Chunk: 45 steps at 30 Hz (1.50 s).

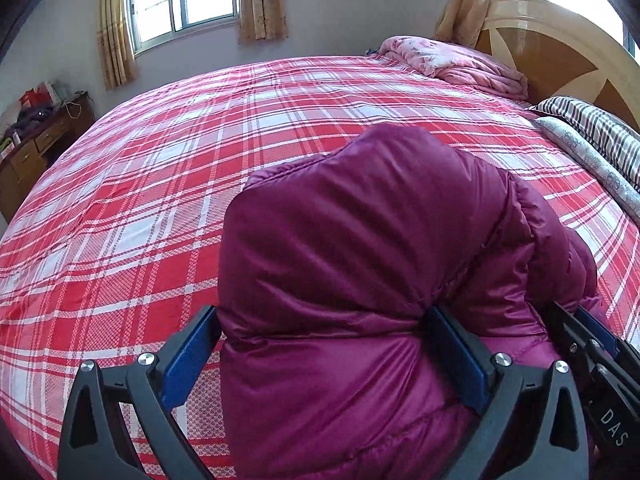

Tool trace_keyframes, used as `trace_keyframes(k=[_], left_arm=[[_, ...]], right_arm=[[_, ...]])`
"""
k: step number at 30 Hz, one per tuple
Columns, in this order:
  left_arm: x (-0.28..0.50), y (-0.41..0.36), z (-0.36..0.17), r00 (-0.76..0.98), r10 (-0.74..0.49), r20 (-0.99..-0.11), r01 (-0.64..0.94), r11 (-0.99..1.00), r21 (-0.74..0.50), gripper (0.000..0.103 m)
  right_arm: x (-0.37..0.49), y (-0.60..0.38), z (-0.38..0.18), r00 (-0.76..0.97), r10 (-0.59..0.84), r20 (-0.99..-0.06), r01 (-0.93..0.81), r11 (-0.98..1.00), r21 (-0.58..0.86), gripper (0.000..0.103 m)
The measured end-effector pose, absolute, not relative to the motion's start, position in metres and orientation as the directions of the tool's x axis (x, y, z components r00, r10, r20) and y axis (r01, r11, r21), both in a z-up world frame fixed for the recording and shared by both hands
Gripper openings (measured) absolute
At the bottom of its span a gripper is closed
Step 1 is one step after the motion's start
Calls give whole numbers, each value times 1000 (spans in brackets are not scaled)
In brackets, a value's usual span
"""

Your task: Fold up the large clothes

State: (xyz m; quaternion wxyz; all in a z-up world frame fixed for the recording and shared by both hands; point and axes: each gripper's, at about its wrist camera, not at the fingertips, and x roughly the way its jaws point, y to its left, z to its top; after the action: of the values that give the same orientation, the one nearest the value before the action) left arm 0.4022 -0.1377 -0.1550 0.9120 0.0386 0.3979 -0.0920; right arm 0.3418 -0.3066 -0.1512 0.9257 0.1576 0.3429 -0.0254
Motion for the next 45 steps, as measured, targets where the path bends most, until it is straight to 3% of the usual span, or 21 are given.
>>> trace_keyframes(k=[24,32,34,36,45], left_arm=[[411,-139,-163,623,-166,-764,215,976,-36,102],[414,-133,-164,581,-229,-781,237,966,-108,102],[407,-116,-157,571,-291,-768,249,952,-175,102],[391,-97,-151,589,-349,-729,251,936,-246,102],[362,-70,-155,559,-472,-682,289,881,-374,102]], right_arm=[[345,-307,-158,750,66,-658,160,947,277,51],[345,-312,-158,748,110,-655,142,937,319,52],[330,-326,-151,781,173,-600,103,913,396,58],[311,-340,-143,826,155,-542,114,896,429,80],[309,-365,-154,778,219,-589,120,868,481,81]])
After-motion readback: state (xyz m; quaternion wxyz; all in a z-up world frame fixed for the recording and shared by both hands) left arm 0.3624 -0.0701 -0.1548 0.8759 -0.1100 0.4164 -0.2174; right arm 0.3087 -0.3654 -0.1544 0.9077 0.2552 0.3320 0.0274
